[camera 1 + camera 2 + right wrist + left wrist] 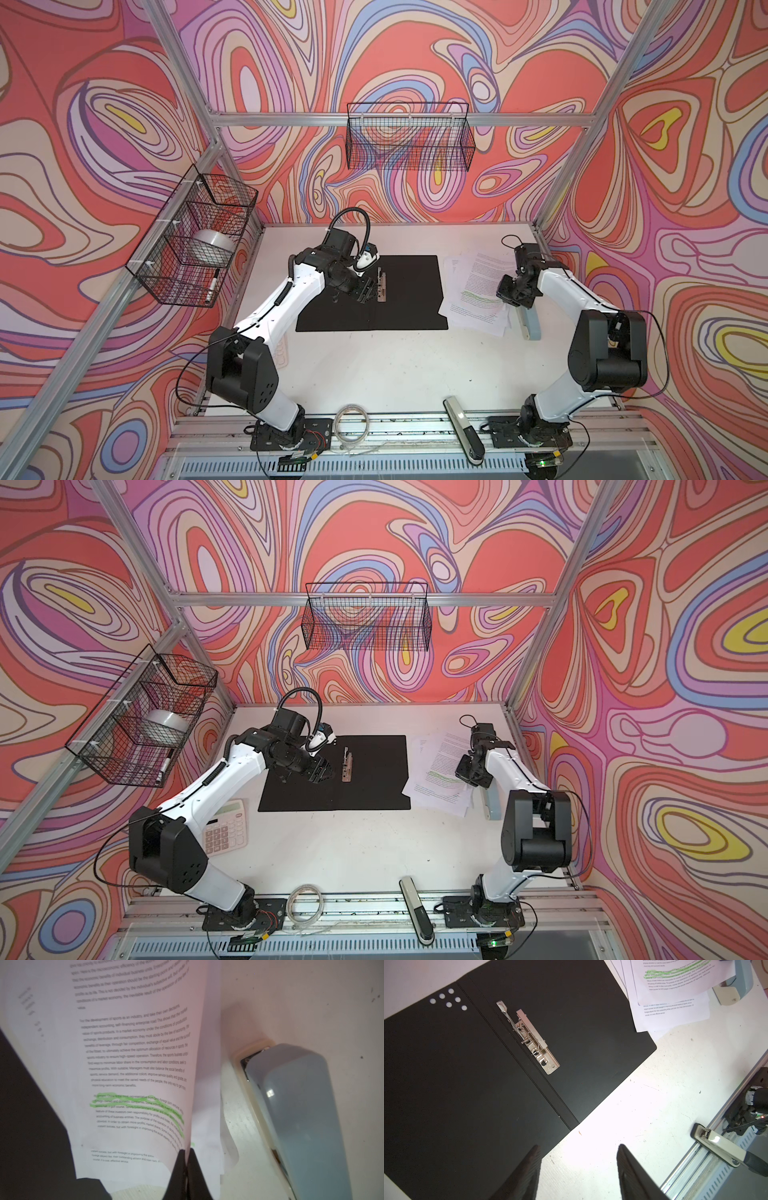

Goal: Put the files into the folder
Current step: 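Pinch the paper stack edge with the right gripper and lift it, then carry the papers with the right gripper onto the open folder beside the clip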

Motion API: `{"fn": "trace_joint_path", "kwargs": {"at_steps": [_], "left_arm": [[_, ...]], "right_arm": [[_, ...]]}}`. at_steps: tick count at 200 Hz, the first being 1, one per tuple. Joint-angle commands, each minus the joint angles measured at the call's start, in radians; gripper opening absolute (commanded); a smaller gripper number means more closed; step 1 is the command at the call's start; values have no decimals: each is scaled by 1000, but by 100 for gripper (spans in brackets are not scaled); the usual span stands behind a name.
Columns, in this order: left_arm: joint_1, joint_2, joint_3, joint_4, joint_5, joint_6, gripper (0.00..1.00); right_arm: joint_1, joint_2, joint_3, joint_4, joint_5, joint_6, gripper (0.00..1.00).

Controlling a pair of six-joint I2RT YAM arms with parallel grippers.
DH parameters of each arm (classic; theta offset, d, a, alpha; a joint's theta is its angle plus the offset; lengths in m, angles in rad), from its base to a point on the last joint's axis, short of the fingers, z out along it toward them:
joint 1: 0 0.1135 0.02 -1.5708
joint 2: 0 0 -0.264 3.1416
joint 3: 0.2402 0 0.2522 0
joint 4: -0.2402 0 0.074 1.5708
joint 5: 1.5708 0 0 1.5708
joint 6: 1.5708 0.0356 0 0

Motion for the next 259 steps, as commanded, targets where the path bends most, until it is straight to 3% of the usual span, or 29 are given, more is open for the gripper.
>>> {"fn": "trace_joint_path", "kwargs": {"at_steps": [1,90,144,197,259], "left_arm": [[-1,-44,40,-32,-25,9,59],[25,-116,-16,28,-206,-88,64],[149,-97,14,-3,-141,-144,67],[176,-99,21,-5,-141,-138,67],[176,-92,36,-15,-130,-140,67]], "right_arm": [[21,-53,63,-29,-71,-21,0],[322,-29,409,-158,-113,-16,0],[470,-34,491,-114,-218,38,0],[488,-113,268,109,-307,95,0],[488,-51,35,225,-326,114,0]]}}
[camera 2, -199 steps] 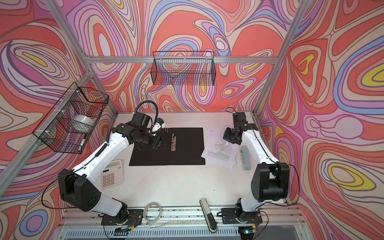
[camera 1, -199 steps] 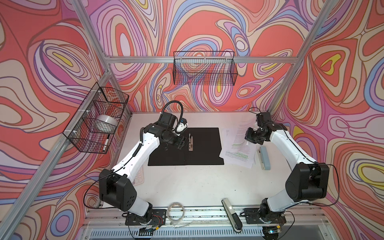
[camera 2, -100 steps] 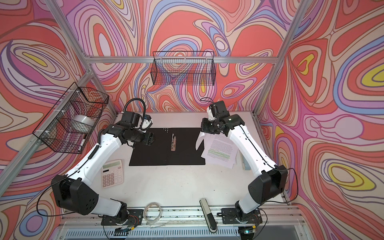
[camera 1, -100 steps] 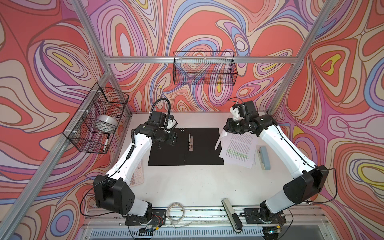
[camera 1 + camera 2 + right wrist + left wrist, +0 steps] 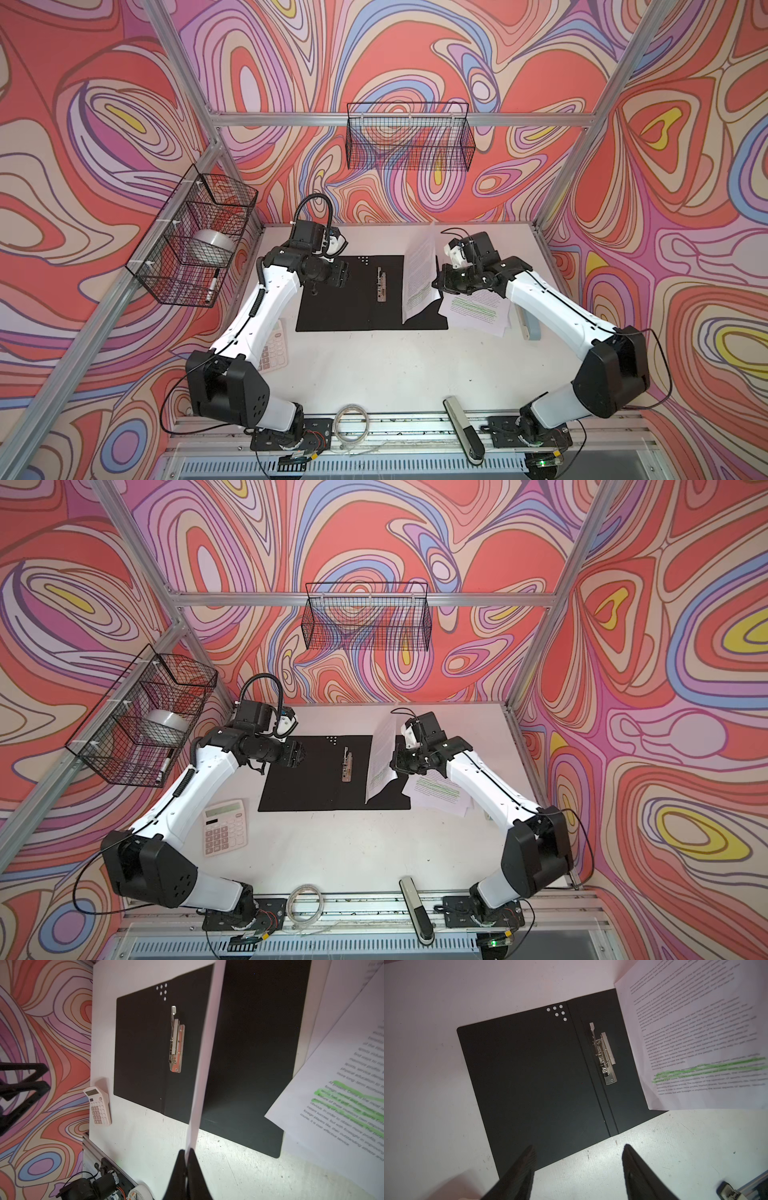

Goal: Put the files into the folder
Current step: 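Carry the papers with the right gripper onto the open folder beside the clip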

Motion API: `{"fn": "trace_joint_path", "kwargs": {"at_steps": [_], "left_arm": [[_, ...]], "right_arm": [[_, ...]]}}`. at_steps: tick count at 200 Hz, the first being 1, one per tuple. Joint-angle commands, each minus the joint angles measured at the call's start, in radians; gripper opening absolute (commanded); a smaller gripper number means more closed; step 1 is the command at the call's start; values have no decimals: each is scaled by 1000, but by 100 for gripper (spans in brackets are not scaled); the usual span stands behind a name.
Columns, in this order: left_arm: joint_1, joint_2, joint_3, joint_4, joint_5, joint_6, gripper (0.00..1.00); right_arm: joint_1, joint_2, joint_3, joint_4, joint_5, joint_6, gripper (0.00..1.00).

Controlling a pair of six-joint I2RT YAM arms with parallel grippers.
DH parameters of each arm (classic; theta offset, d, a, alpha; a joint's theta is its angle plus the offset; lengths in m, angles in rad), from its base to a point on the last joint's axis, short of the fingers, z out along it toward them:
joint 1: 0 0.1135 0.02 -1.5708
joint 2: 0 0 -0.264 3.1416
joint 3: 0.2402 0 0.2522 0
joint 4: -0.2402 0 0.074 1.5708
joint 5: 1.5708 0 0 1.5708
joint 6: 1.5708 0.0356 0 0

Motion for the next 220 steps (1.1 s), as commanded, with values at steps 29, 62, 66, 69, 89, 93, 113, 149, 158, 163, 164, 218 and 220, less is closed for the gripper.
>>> {"fn": "trace_joint_path", "kwargs": {"at_steps": [29,62,66,69,89,93,113,149,158,163,164,218,220], "left_arm": [[4,1,29,-29,15,1,67],[5,-2,28,-31,12,9,67],[5,-2,28,-32,12,9,67],[5,-3,27,-33,14,10,67],[5,-6,23,-31,15,12,67],[5,-7,22,-31,14,13,67],[5,-11,19,-31,17,16,67],[5,-18,11,-28,23,22,67],[5,-18,10,-27,23,22,67],[5,-18,11,-26,23,22,67],[5,-18,11,-26,23,22,67],[5,-19,11,-25,27,18,67],[5,-19,11,-24,26,17,66]], "right_arm": [[0,92,-73,88,4,19,0],[1,167,-65,63,71,40,0],[0,173,-66,65,73,43,0],[1,177,-67,65,77,43,0],[0,208,-67,60,103,40,0],[0,215,-65,55,110,40,2],[1,258,-49,8,157,32,11],[0,283,-38,-51,205,26,26],[1,290,-35,-58,204,25,29],[1,292,-35,-59,205,24,30],[0,293,-35,-58,205,24,30],[1,303,-6,-50,202,17,34],[1,304,-5,-50,200,15,34]]}}
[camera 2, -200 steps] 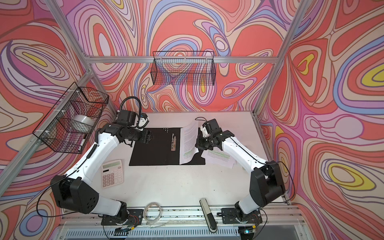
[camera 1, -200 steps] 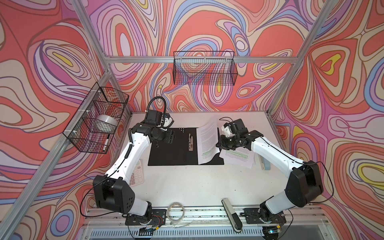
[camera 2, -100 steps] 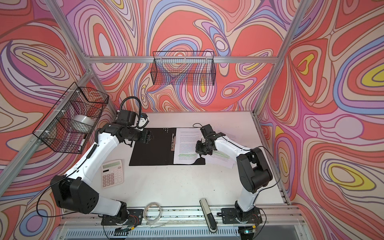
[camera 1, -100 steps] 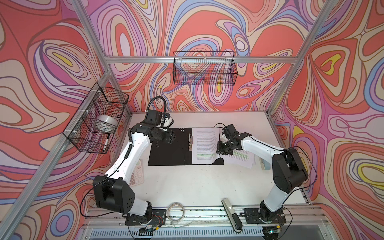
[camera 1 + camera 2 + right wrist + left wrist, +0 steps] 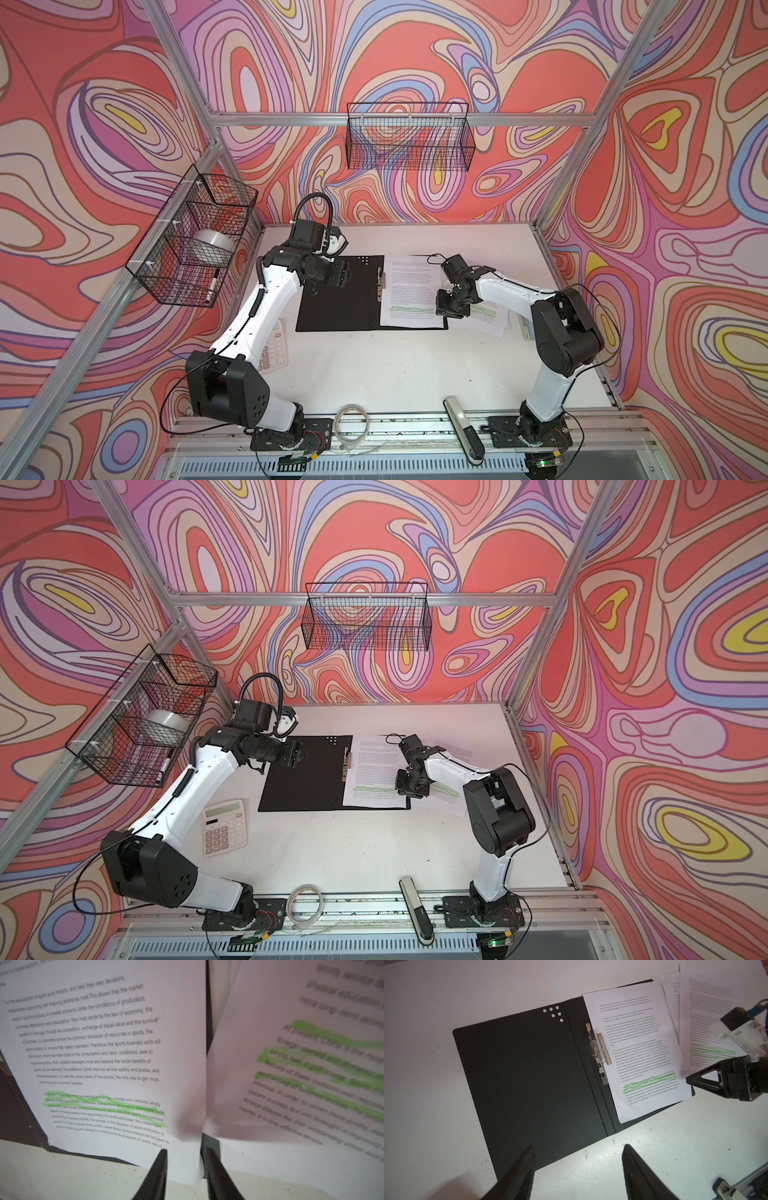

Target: Put the files into the folder

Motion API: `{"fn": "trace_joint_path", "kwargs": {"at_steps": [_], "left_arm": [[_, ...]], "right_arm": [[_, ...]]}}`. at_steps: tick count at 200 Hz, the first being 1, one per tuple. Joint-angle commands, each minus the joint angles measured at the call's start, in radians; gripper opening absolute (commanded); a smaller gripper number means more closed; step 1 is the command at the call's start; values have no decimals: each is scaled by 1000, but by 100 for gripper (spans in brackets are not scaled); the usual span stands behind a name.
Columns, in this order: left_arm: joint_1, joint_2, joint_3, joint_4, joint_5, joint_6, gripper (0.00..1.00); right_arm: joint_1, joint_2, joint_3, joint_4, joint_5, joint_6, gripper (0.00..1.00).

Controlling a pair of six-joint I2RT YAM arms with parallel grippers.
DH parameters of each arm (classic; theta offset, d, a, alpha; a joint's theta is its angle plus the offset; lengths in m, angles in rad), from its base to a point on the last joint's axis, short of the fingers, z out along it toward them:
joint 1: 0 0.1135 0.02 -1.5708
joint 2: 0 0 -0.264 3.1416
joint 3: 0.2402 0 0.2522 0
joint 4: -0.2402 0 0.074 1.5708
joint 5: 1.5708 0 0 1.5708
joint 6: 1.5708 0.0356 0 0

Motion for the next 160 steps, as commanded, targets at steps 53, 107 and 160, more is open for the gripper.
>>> {"fn": "trace_joint_path", "kwargs": {"at_steps": [53,107,160], "left_arm": [[5,-18,-8,-6,-1,2,67],[5,-20,-44,-6,-25,-6,67],[8,-72,-74,-18,-68,26,67]], "right_arm": [[2,62,106,-29,5,-47,34],[35,73,224,-42,-20,-84,33],[120,264,464,-63,-39,-101,34]]}}
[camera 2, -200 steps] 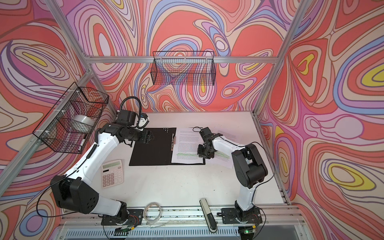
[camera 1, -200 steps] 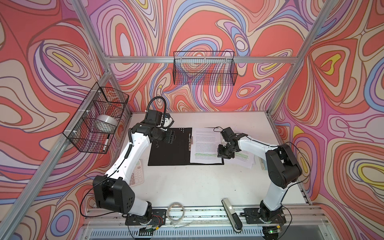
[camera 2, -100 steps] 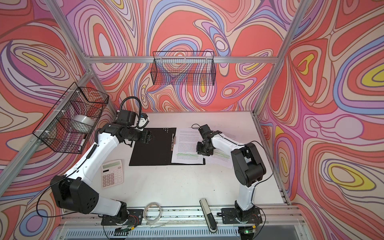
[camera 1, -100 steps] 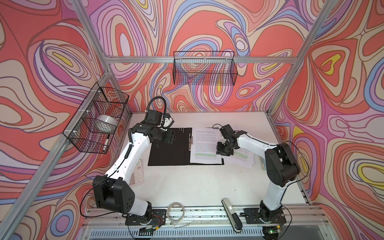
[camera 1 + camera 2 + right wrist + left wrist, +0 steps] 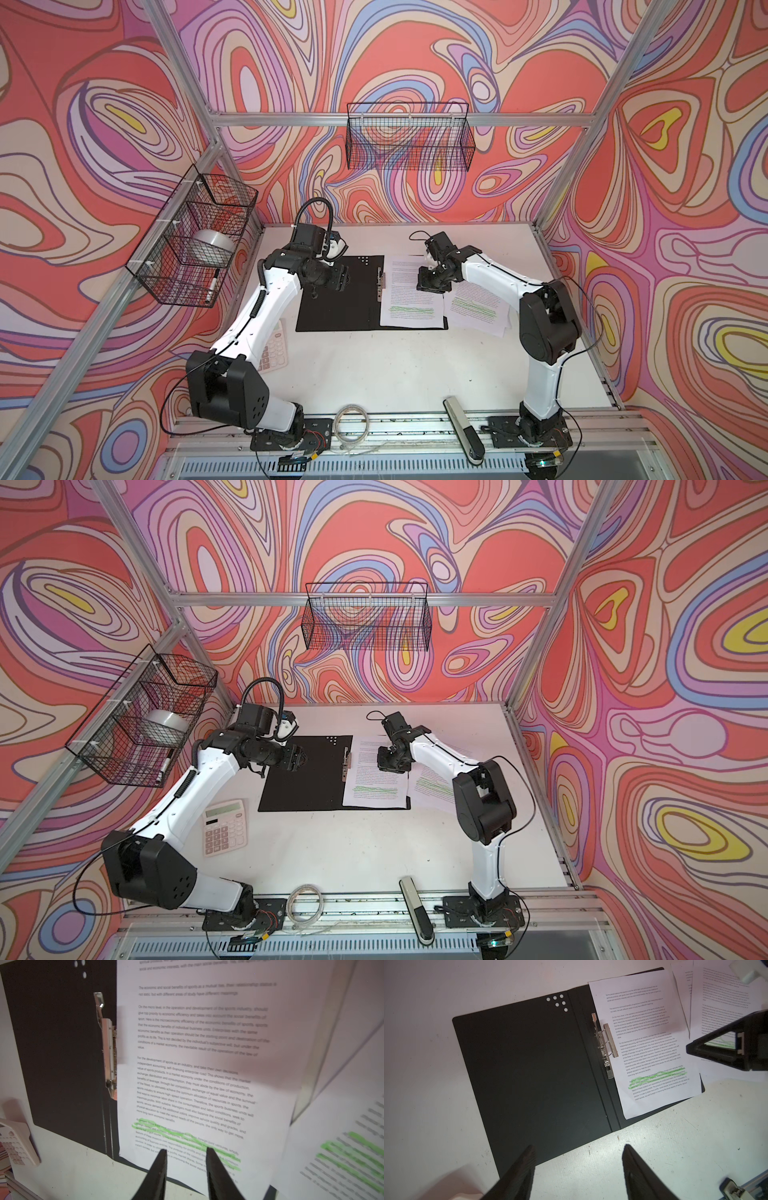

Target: Put the files into the folder

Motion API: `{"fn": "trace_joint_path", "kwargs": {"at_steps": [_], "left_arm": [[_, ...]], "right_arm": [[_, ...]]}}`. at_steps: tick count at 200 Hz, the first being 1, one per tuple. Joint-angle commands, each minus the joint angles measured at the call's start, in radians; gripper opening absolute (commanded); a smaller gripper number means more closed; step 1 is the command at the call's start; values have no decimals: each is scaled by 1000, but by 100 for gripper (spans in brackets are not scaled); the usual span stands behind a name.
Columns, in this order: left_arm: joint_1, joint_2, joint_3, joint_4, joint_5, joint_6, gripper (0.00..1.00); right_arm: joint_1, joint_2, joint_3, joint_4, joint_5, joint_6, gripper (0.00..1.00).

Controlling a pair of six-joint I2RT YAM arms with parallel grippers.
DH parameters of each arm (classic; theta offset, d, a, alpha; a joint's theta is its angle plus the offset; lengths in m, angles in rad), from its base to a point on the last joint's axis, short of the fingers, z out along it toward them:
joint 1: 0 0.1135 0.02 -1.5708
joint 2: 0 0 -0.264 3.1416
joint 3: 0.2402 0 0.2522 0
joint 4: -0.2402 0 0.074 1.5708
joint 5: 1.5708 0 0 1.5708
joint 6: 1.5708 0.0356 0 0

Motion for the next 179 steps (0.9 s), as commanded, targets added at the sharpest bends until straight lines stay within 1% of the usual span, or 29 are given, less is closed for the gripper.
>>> {"fn": "trace_joint_path", "kwargs": {"at_steps": [1,20,46,67,118,161,179], "left_arm": [[8,-60,-29,-22,-35,28,67],[12,-91,-53,-19,-45,37,67],[18,-111,-73,-26,-34,34,67],[20,-116,-78,-33,-29,30,67],[23,-127,-78,-34,-7,26,67],[23,-133,-80,-35,13,31,67],[23,-133,-80,-32,15,32,67]], "right_arm": [[44,92,86,-22,-21,-21,34],[61,154,152,-3,-32,-3,34],[74,227,215,25,-78,23,34],[88,271,257,24,-77,28,34],[107,296,276,71,-107,52,35],[113,284,260,112,-100,69,36],[113,297,283,105,-87,74,37]]}}
